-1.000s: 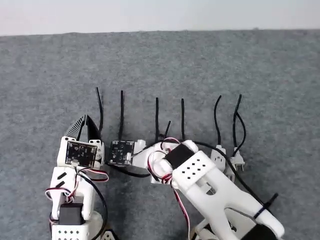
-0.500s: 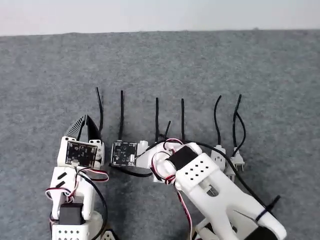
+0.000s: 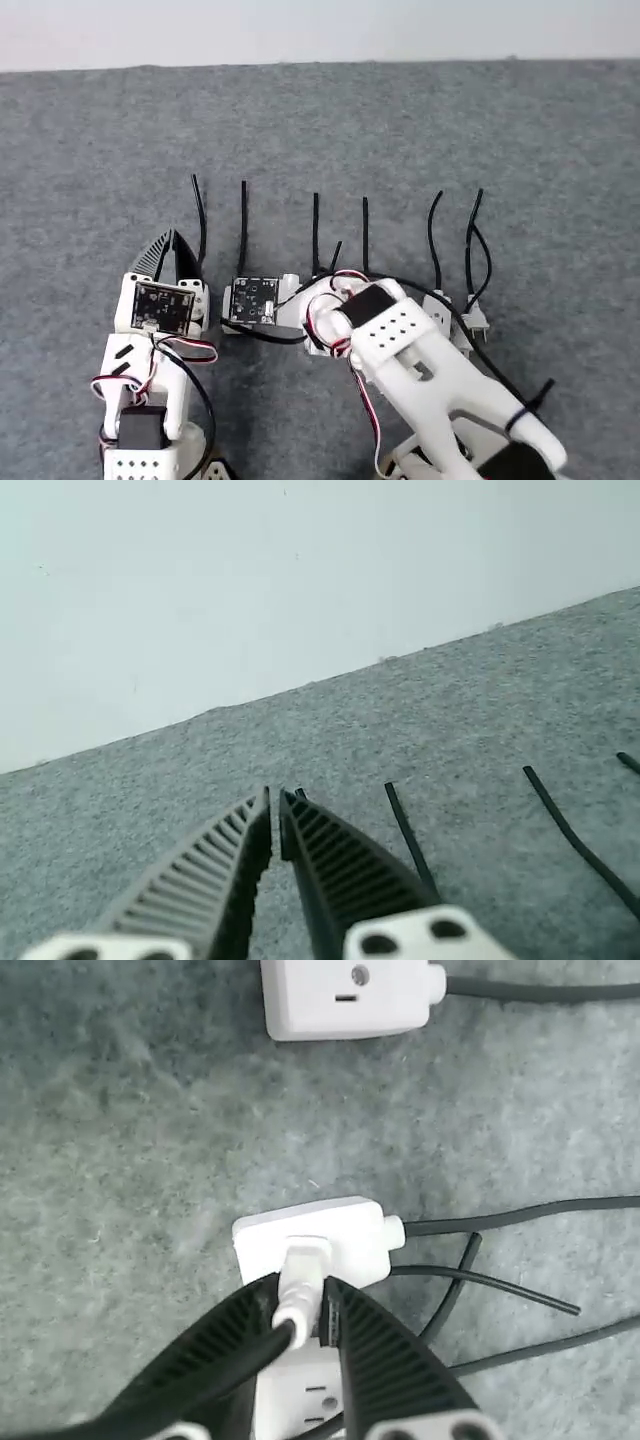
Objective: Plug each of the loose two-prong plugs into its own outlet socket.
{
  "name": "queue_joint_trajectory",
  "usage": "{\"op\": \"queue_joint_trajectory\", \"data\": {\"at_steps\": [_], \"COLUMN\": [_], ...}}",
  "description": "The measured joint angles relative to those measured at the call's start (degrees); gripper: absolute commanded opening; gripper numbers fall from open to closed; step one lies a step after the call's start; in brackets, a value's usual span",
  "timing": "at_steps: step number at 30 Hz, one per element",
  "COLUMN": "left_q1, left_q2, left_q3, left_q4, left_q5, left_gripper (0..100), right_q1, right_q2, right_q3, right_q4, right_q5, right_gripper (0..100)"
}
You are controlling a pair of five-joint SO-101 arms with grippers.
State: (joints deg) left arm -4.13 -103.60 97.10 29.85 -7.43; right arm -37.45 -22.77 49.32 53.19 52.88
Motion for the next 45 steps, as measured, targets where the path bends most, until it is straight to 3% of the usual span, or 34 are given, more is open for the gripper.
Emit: {"op": "queue_joint_trajectory", "data": {"at_steps": [45], "left_q1": [0.0], "left_q2": [0.0], "left_q3": [0.0], "left_q4": [0.0], "left_q5": [-0.4], "left_gripper": [1], "right_q1": [-0.3], "right_q2": [2.5], "right_q3": [3.2], "right_q4": [-7.9], "right_q5": [-1.0], "right_gripper": [0.9]}}
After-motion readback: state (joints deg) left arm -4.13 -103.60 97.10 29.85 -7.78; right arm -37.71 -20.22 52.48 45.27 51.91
